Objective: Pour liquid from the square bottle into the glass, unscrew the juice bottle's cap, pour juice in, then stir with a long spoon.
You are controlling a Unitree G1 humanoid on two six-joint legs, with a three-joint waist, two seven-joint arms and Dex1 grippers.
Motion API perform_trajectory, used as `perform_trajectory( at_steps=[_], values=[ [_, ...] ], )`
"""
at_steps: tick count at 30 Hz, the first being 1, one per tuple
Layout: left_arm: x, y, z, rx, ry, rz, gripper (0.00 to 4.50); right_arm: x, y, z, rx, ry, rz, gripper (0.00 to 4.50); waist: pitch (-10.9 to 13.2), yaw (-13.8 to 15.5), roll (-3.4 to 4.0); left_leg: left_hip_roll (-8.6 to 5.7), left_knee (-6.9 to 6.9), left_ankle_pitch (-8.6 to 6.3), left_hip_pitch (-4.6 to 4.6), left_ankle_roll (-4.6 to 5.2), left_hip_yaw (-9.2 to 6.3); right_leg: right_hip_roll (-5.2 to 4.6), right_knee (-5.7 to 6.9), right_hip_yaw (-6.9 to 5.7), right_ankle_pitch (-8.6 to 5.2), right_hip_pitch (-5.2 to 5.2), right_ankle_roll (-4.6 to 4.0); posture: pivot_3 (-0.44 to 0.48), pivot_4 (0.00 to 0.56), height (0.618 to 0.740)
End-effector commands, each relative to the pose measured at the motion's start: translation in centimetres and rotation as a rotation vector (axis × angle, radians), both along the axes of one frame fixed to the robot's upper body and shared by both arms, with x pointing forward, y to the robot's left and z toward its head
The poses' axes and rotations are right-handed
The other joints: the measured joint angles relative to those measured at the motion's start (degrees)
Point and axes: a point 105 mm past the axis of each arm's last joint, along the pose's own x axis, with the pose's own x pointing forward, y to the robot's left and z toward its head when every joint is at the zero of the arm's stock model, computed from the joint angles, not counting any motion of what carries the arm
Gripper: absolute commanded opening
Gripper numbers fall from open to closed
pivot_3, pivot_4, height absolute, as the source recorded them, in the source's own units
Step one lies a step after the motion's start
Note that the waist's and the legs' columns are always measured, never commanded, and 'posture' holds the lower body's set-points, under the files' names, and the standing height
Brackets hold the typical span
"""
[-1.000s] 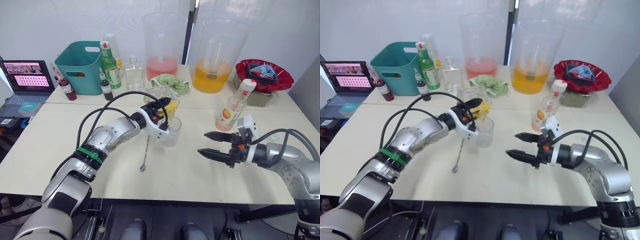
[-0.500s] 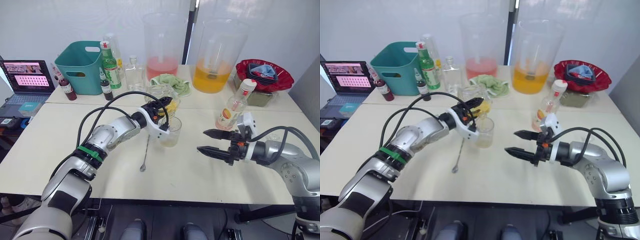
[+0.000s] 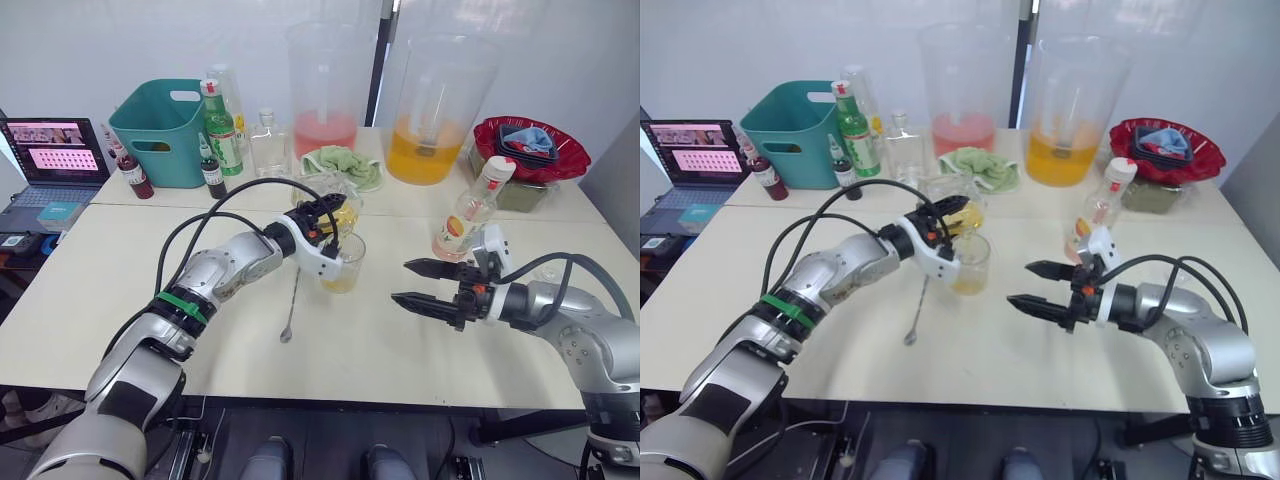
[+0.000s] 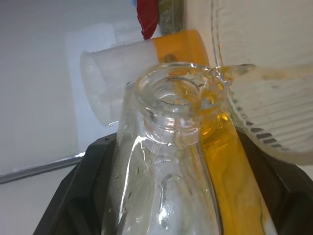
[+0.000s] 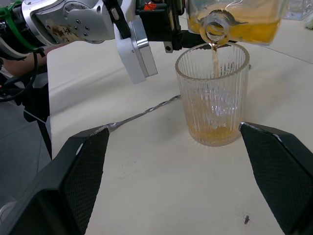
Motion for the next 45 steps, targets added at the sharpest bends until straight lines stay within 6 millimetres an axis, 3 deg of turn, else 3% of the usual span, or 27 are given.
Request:
perform_trajectory(
  at_steps=[1, 10, 13, 18, 24, 27, 34, 40, 41, 43, 45],
  values=[
    [0.0, 0.5, 4.6, -0.194, 0.02, -0.008, 2.79, -0.5, 0.5, 1.5, 0.025, -0.062, 0.039, 4.48, 0.0, -0.1, 0.0, 0.0, 0.0, 0.0, 0.0, 0.0, 0.0, 0.0, 0.01, 0.0, 0.0, -0.01, 0.0, 0.0, 0.15, 0.74],
    [0.2, 2.3, 7.3, -0.475, 0.164, 0.02, 2.79, -0.4, 0.6, 2.0, 0.038, -0.069, 0.051, 4.48, 0.0, -0.4, 0.0, 0.0, 0.0, 0.0, 0.0, 0.0, -0.03, 0.01, 0.06, -0.01, 0.0, -0.03, 0.0, 0.0, 0.15, 0.74],
    [0.5, 3.7, 7.7, -0.678, 0.331, 0.043, 2.79, -0.3, 0.9, 2.2, 0.033, -0.073, 0.067, 4.48, 0.0, -0.4, 0.0, 0.0, 0.03, 0.0, -0.01, 0.0, -0.04, 0.0, 0.06, -0.01, 0.0, -0.02, 0.0, 0.0, 0.15, 0.74],
    [1.1, 9.0, 7.5, -1.154, 0.593, 0.169, 2.79, -0.5, 1.2, 2.9, 0.05, -0.08, 0.092, 4.48, 0.0, -1.3, 0.01, 0.02, 0.05, 0.01, 0.0, 0.0, -0.11, 0.03, 0.27, -0.04, 0.0, -0.03, 0.0, 0.0, 0.15, 0.74],
    [1.6, 14.7, 5.8, -1.469, 0.707, 0.315, 2.79, -0.5, 1.4, 2.7, 0.052, -0.069, 0.102, 4.48, 0.0, -1.8, 0.0, 0.03, 0.05, 0.01, 0.01, -0.01, -0.25, 0.06, 0.57, -0.04, 0.0, -0.07, 0.0, 0.0, 0.15, 0.74],
    [1.5, 15.9, 5.2, -1.477, 0.704, 0.359, 2.79, -0.7, 1.6, 2.7, 0.056, -0.063, 0.117, 4.48, 0.0, -1.5, 0.0, 0.03, 0.08, 0.02, 0.0, -0.02, -0.26, 0.05, 0.56, -0.03, 0.0, -0.06, 0.0, 0.0, 0.15, 0.74],
    [1.6, 18.9, 0.6, -1.576, 0.8, 0.475, 2.79, -0.8, 2.0, 2.8, 0.062, -0.064, 0.142, 4.48, 0.0, -1.1, -0.02, 0.01, 0.13, 0.03, 0.0, -0.04, -0.26, 0.02, 0.56, -0.04, 0.01, -0.01, -0.01, 0.0, 0.15, 0.74],
    [1.7, 19.6, -0.7, -1.575, 0.802, 0.513, 2.79, -0.9, 2.1, 2.8, 0.057, -0.062, 0.145, 4.48, 0.0, -1.2, -0.11, 0.02, 0.13, 0.03, 0.02, -0.04, -0.25, 0.02, 0.55, -0.04, 0.01, -0.01, -0.01, 0.0, 0.15, 0.74],
    [1.7, 19.7, -0.9, -1.576, 0.802, 0.517, 3.82, -0.9, 2.1, 2.8, 0.057, -0.062, 0.146, 4.5, 0.0, -1.2, -0.11, 0.02, 0.13, 0.03, 0.03, -0.04, -0.25, 0.02, 0.55, -0.04, 0.01, -0.01, -0.01, 0.0, 0.15, 0.74],
    [1.5, 19.9, -0.8, -1.583, 0.795, 0.514, 4.46, -0.9, 2.1, 2.8, 0.058, -0.062, 0.149, 4.5, 0.0, -1.3, -0.11, 0.02, 0.13, 0.03, 0.03, -0.04, -0.25, 0.02, 0.55, -0.04, 0.01, -0.02, -0.01, 0.0, 0.15, 0.74],
    [1.3, 20.0, 0.2, -1.595, 0.764, 0.484, 4.49, -0.9, 2.1, 2.9, 0.058, -0.062, 0.153, 4.5, 0.0, -1.3, -0.11, 0.02, 0.13, 0.03, 0.06, -0.04, -0.26, 0.02, 0.55, -0.02, 0.01, -0.02, -0.02, 0.0, 0.15, 0.74]
  ],
)
